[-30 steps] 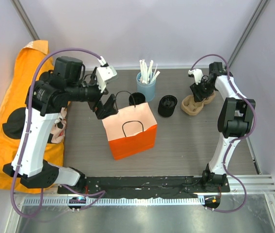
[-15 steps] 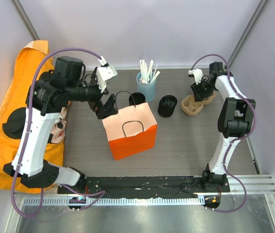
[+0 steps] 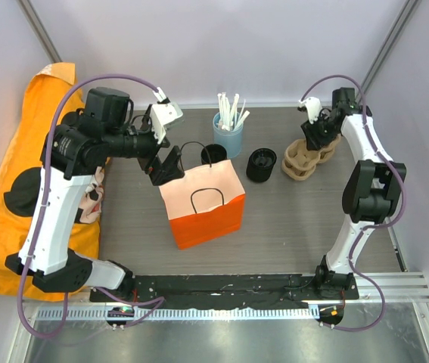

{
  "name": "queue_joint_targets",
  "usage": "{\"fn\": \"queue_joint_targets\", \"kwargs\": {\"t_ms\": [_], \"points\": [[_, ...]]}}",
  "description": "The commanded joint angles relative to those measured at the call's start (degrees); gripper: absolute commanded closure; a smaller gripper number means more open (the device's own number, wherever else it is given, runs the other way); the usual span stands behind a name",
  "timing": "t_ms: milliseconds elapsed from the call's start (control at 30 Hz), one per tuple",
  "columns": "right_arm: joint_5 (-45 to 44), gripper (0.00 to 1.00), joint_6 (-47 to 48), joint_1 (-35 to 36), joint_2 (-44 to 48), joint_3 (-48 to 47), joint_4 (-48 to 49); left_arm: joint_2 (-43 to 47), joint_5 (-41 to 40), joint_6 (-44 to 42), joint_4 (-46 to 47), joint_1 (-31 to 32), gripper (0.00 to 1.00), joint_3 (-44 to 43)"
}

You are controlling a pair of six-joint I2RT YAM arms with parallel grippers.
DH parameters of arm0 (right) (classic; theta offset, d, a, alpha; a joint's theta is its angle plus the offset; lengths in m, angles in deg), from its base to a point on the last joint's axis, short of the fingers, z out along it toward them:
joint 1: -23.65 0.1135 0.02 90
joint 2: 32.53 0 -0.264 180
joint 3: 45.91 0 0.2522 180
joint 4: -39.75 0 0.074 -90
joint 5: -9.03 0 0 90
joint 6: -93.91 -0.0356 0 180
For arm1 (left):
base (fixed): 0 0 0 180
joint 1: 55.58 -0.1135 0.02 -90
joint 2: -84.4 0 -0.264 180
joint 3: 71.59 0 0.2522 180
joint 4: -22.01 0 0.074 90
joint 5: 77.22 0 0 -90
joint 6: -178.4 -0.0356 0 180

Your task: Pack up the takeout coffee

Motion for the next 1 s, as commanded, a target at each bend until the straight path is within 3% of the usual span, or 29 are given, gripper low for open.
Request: {"fn": "queue_joint_targets", "kwargs": {"t_ms": [0, 633, 733, 967], "points": [[0.9, 0.67, -0.4, 0.1, 5.2, -3.1, 0.1, 0.0, 1.6, 0.8, -0.2, -0.3, 0.00, -0.8], [0.7, 0.55, -2.1, 0.1, 1.8, 1.3, 1.7, 0.2, 2.0, 0.9, -0.2, -0.3, 0.00, -0.5], [0.8, 0.48, -1.9, 0.1, 1.9, 1.4, 1.7, 0.1, 2.1, 1.0, -0.2, -0.3, 0.00, -0.5], [0.7, 0.47, -1.7, 0.1, 1.6, 1.6, 1.6, 0.0, 2.1, 1.0, -0.2, -0.3, 0.00, -0.6]]}}
